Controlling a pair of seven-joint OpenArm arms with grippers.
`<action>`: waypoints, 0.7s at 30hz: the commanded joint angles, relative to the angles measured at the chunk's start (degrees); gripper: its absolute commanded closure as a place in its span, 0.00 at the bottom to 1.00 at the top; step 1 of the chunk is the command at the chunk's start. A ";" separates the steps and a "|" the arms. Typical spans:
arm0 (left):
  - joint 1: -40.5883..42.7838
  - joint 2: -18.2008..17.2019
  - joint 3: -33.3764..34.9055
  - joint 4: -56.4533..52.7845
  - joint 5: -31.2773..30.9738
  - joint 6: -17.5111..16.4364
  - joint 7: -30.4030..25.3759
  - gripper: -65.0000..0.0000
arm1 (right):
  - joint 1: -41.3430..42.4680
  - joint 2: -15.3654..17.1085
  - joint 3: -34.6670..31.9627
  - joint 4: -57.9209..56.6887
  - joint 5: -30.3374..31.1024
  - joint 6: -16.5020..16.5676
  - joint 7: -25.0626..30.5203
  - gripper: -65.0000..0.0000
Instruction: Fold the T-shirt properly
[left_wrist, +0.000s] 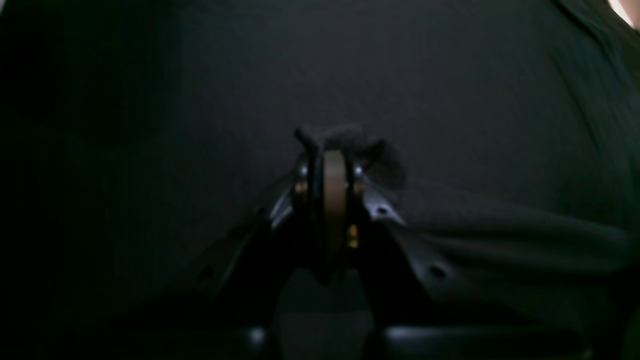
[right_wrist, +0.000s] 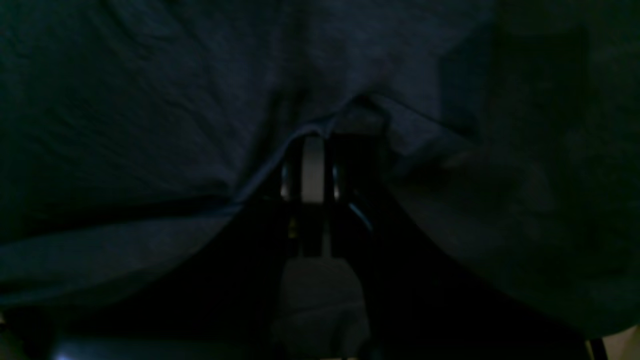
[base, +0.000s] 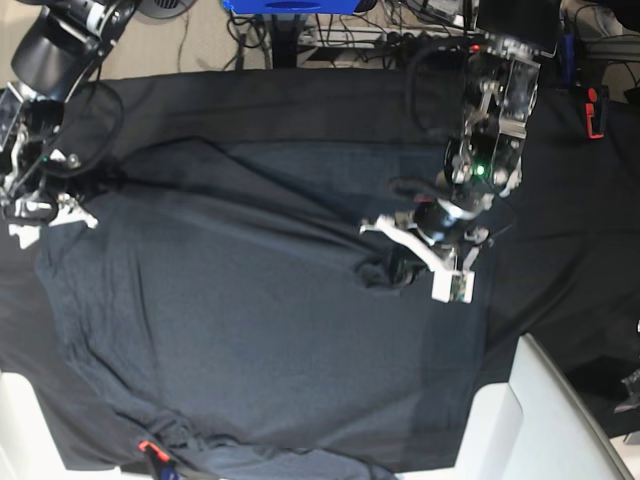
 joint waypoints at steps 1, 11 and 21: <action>-1.26 -0.12 -0.18 0.63 -0.05 -0.40 -1.53 1.00 | 1.05 0.80 0.02 0.58 0.47 0.20 0.53 1.00; -5.66 0.14 0.17 -4.56 0.03 -0.40 -1.71 1.00 | 2.28 1.50 -4.90 -2.32 0.47 0.11 4.67 1.00; -13.22 2.16 0.43 -9.48 0.12 -0.40 -1.71 1.00 | 2.11 1.15 -5.87 -3.90 0.56 -3.40 10.03 1.00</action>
